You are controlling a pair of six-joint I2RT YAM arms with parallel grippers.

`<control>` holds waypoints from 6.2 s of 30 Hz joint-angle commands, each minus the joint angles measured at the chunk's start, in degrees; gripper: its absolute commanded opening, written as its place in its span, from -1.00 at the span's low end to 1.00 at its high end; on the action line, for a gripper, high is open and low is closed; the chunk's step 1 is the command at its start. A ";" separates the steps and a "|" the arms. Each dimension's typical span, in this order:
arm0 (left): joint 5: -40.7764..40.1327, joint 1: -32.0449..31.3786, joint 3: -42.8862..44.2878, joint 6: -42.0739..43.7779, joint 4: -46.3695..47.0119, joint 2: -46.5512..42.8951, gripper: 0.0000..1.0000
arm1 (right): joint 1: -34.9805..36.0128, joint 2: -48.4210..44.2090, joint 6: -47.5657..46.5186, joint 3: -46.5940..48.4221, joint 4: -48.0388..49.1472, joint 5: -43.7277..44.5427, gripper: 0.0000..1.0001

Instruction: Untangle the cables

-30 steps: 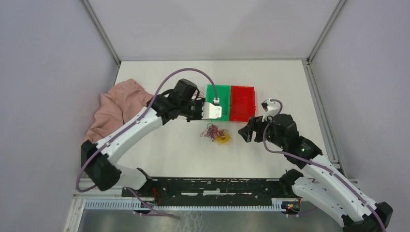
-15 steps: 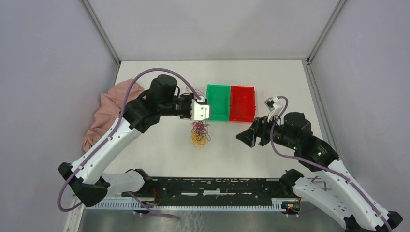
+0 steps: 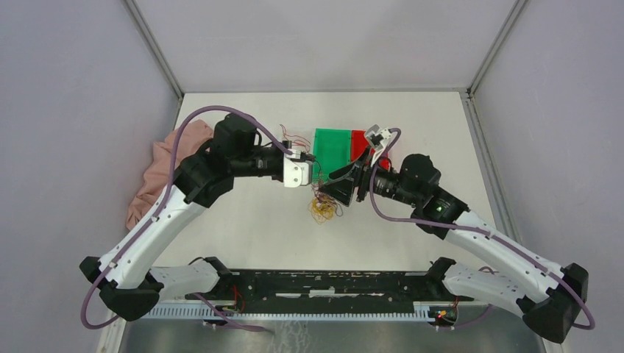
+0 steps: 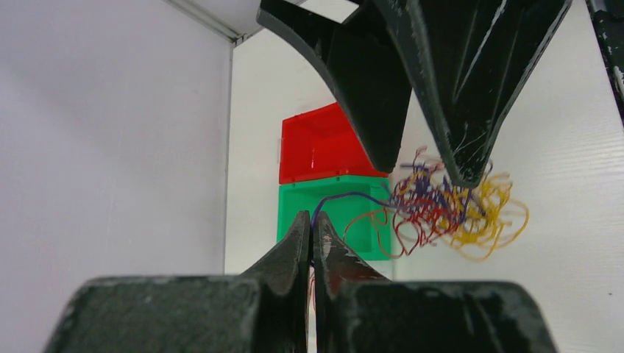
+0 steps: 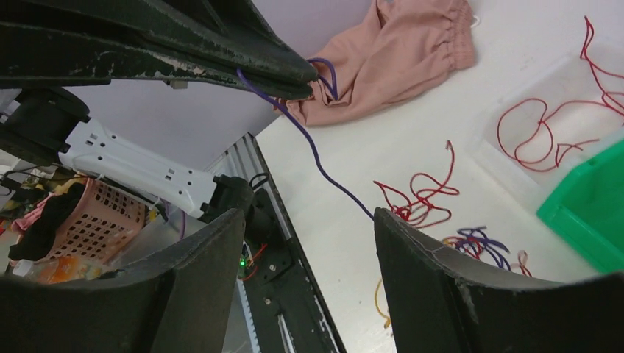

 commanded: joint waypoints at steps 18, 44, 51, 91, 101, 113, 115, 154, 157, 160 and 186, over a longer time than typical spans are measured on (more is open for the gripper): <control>3.02 -0.30 7.42 -2.22 2.85 -0.14 -0.94 | 1.93 15.75 12.44 0.38 38.45 -8.12 0.09; 1.08 -0.72 20.79 -0.04 5.38 5.67 -0.94 | 2.69 24.88 15.05 -15.43 42.67 -7.34 0.06; 0.19 -0.82 29.34 0.90 7.89 9.04 -0.94 | 3.12 25.27 11.85 -16.50 37.64 -3.96 0.21; -10.13 -1.02 42.63 6.08 36.45 13.76 -0.94 | 3.43 9.17 4.29 -22.19 18.40 10.38 0.56; -8.87 -1.16 38.36 8.06 34.21 11.77 -0.94 | 3.43 -5.16 -5.69 -10.83 -1.43 4.96 0.99; -4.35 -1.36 36.72 5.70 28.12 10.40 -0.94 | 3.43 5.31 -13.59 16.26 -5.27 -0.64 0.90; -4.12 -1.42 36.63 5.40 28.05 10.31 -0.94 | 3.43 8.52 -14.60 19.91 -5.44 -0.79 0.84; -7.88 -1.88 47.46 10.98 37.84 16.10 -0.94 | 3.35 22.23 0.44 -8.77 21.59 8.55 0.15; -9.72 -1.86 51.18 12.16 41.24 18.24 -0.94 | 3.35 23.21 1.29 -11.25 23.57 9.66 0.15; -11.20 -1.86 53.71 12.88 45.76 19.85 -0.94 | 3.35 24.27 2.67 -13.74 26.01 10.45 0.17; -17.48 -2.31 54.19 17.13 54.45 19.84 -0.94 | 3.37 18.54 5.55 -20.96 24.65 13.73 0.64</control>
